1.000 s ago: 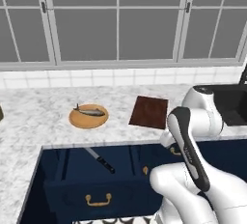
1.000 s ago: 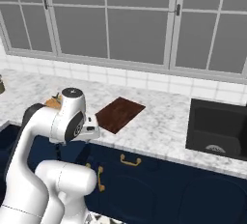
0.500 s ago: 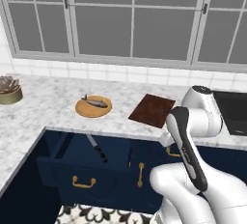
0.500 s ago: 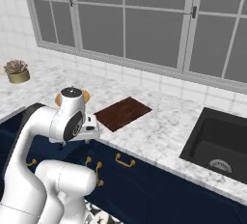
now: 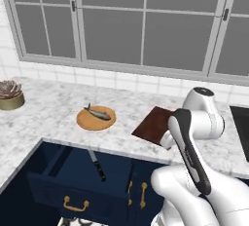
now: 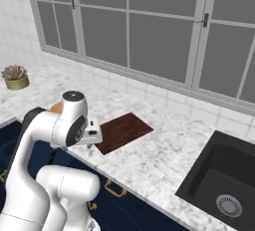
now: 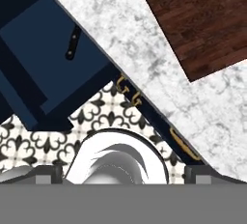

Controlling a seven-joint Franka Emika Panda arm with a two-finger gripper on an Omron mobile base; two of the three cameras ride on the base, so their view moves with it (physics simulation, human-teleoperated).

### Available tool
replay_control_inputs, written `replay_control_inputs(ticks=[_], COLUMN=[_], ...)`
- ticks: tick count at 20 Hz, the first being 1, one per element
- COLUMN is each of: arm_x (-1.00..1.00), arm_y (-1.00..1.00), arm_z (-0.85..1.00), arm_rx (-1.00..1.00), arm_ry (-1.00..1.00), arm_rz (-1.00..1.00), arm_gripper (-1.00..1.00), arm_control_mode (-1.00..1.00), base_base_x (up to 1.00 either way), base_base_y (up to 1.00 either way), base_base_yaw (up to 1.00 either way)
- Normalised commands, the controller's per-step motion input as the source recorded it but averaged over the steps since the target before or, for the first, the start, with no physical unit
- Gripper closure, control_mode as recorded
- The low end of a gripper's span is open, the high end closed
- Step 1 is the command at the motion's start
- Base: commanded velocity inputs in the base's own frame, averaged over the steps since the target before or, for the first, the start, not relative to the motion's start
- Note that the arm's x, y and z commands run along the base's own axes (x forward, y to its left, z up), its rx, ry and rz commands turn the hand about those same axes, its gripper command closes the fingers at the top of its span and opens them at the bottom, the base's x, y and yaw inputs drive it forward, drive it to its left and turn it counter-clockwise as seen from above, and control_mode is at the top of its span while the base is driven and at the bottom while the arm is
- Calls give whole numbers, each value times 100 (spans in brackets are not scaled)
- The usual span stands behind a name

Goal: Pick up the knife from the drawer and place it on the cutting board. Then place the meat from the plate to the cutting board.

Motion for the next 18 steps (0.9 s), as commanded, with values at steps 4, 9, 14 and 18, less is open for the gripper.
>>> replay_control_inputs(ticks=[4,9,14,18], arm_x=[0,0,0,0], arm_y=[0,0,0,0], arm_z=[0,0,0,0], arm_rx=[0,0,0,0], arm_ry=[0,0,0,0], arm_rz=[0,0,0,0], arm_gripper=[-100,-100,-100,-100], arm_control_mode=[100,100,100,100], base_base_x=[39,21,44,63], base_base_y=[3,25,2,1], base_base_yaw=[22,29,29,26])
